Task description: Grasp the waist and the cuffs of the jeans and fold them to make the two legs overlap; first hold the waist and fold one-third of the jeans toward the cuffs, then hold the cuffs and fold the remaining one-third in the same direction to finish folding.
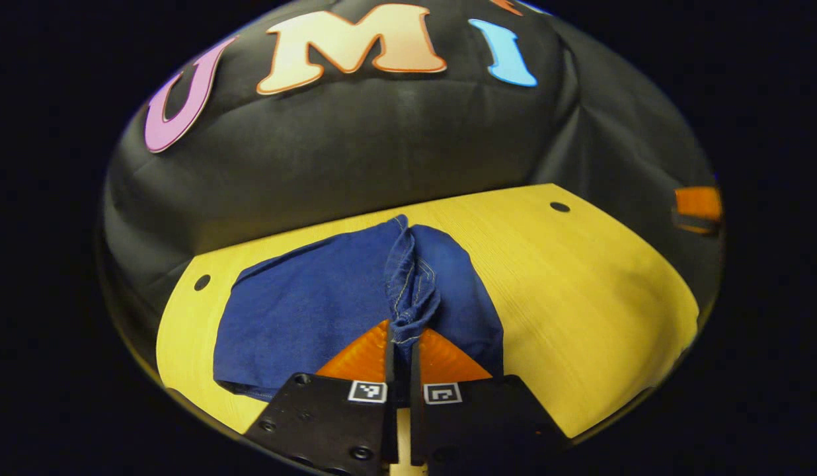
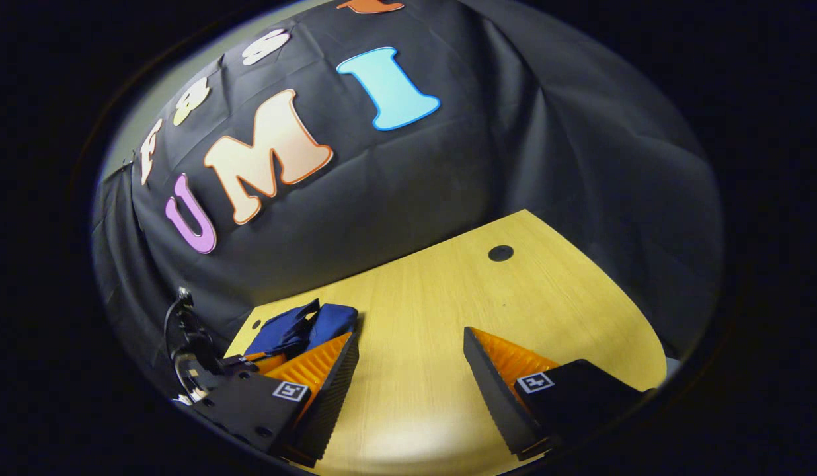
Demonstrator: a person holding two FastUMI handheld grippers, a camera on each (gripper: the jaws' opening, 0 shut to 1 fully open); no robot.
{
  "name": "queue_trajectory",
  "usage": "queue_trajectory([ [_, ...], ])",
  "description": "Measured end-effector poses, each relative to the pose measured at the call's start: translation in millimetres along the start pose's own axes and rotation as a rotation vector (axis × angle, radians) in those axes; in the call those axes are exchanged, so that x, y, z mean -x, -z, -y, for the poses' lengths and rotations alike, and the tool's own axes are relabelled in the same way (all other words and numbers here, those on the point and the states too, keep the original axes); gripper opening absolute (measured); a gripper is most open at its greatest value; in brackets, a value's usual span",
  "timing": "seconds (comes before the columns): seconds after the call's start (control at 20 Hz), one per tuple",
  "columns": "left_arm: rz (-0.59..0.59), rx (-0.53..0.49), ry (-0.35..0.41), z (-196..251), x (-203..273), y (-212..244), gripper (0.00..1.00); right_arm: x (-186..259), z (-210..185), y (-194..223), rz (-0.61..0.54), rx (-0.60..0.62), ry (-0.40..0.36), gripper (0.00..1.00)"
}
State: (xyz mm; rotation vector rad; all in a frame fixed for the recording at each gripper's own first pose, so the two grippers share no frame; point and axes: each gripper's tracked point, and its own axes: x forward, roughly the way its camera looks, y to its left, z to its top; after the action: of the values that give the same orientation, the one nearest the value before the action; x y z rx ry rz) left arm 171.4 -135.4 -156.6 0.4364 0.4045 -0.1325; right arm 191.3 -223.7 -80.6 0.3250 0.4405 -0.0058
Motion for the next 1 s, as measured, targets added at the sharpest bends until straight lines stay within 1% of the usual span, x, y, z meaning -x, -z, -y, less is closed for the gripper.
queue_trajectory([
  [0.05, -0.004, 0.006, 0.034, 8.8, 5.4, 6.2, 0.02, 0.0, -8.1, 1.6, 0.0, 0.006, -0.01, 0.94],
  [0.1, -0.009, 0.026, 0.054, 16.6, 13.2, 9.8, 0.34, 1.1, -16.1, 3.9, -0.001, 0.014, -0.019, 0.98],
  [0.2, 0.017, 0.073, 0.059, 19.4, 30.9, 7.8, 0.98, 3.7, -30.2, 10.7, -0.01, 0.037, -0.032, 0.98],
  [0.25, 0.031, 0.099, 0.06, 19.9, 42.9, 5.5, 1.0, 5.2, -37.6, 14.1, -0.017, 0.045, -0.04, 0.98],
  [0.3, 0.046, 0.119, 0.058, 20.0, 55.0, 1.9, 0.99, 7.1, -45.3, 17.4, -0.022, 0.051, -0.049, 0.98],
  [0.35, 0.063, 0.135, 0.052, 18.4, 67.2, -0.9, 0.99, 8.9, -53.0, 19.9, -0.024, 0.058, -0.055, 1.0],
  [0.45, 0.093, 0.161, 0.032, 10.6, 91.9, -6.4, 0.99, 14.6, -69.6, 23.5, -0.021, 0.07, -0.07, 0.98],
  [0.55, 0.121, 0.178, -0.004, -3.4, 116.1, -9.4, 0.99, 19.9, -82.8, 28.6, -0.014, 0.091, -0.075, 0.98],
  [0.6, 0.134, 0.183, -0.027, -12.3, 125.8, -10.8, 0.99, 23.1, -88.2, 32.7, -0.013, 0.102, -0.075, 0.94],
  [0.65, 0.146, 0.193, -0.052, -23.5, 136.0, -12.5, 0.99, 25.7, -93.6, 35.4, -0.013, 0.114, -0.074, 0.98],
  [0.7, 0.162, 0.207, -0.074, -33.0, 145.7, -14.2, 0.98, 29.3, -99.4, 38.8, -0.011, 0.127, -0.076, 0.98],
  [0.9, 0.205, 0.245, -0.124, -63.7, 172.8, -15.1, 0.96, 40.7, -120.7, 53.7, -0.014, 0.167, -0.087, 0.98],
  [1.0, 0.212, 0.252, -0.131, -71.9, 179.8, -14.8, 0.96, 45.4, -129.3, 60.2, -0.016, 0.182, -0.092, 0.98],
])
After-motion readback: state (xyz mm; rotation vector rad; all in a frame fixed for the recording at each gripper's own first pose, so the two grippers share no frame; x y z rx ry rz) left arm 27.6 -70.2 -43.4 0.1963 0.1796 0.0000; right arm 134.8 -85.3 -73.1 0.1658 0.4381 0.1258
